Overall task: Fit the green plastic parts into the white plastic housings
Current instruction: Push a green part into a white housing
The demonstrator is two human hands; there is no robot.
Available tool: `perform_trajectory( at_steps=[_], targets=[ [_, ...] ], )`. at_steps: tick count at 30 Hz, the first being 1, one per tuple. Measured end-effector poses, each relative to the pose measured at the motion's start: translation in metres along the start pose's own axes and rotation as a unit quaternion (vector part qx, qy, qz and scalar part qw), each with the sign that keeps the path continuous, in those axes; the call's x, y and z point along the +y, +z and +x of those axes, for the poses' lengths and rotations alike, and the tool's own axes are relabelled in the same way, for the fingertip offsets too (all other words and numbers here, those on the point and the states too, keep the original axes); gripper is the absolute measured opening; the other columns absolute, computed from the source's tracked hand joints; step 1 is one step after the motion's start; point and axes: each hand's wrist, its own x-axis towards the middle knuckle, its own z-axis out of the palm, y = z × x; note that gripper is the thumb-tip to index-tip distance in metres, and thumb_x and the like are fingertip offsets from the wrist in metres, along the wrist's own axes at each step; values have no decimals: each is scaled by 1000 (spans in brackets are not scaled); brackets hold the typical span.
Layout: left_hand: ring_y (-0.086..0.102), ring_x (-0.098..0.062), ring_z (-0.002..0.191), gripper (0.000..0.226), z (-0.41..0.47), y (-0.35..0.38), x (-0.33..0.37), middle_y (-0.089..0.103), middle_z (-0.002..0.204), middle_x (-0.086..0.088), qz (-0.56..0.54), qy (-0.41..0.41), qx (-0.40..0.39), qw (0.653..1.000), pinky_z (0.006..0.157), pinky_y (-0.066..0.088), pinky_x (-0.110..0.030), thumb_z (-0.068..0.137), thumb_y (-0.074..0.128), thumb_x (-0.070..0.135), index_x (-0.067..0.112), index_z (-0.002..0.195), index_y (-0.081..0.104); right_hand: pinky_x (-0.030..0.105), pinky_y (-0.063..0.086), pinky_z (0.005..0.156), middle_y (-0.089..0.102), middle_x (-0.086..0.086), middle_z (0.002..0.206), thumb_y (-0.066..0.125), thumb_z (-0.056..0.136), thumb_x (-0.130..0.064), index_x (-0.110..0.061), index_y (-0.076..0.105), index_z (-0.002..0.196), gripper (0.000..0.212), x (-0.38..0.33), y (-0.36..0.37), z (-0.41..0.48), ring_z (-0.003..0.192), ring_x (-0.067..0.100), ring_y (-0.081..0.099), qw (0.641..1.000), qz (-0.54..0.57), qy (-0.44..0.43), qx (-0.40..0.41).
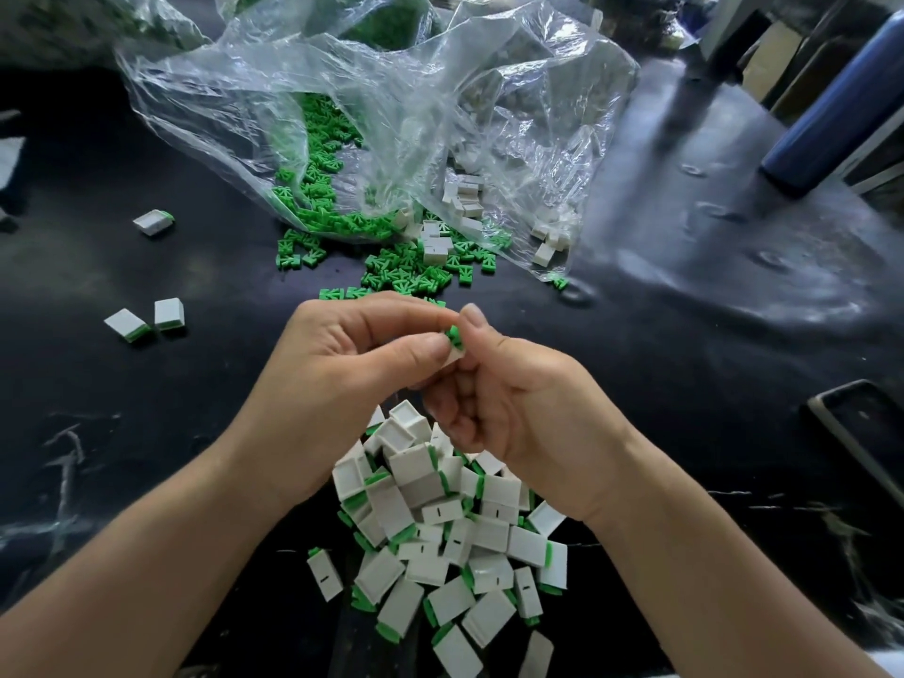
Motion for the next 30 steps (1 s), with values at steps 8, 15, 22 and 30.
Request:
perform_trajectory(
  at_steps=[8,15,22,30],
  targets=[
    [62,-29,54,20,-1,-3,5,71,75,-13,-9,-36,5,999,51,52,-28,65,57,2,5,74,75,19,32,51,54,-2,61,49,84,-47,-2,60,87,46,-1,-4,-1,55,9,42,996,-88,-23,4],
    [66,-32,72,19,0,-5,8,73,90,-10,13,-81,7,997,63,57,-28,60,58,4,6,70,75,14,34,50,54,-4,58,46,76,-43,6,59,92,53,-5,-3,-4,51,5,44,990,-130,-44,11],
    [68,-29,77,17,0,-3,2,73,87,-10,14,-68,40,997,66,56,-29,59,56,3,3,65,73,9,34,50,48,-14,51,44,79,-43,-16,59,72,32,3,5,-3,49,-1,42,980,-159,-95,66],
    [64,-29,70,20,-1,0,0,70,79,-20,-5,-78,52,996,60,56,-30,58,52,1,0,64,72,10,34,51,47,-14,50,46,77,-46,-22,60,70,29,7,6,-1,49,-1,42,978,-157,-108,82]
  ],
)
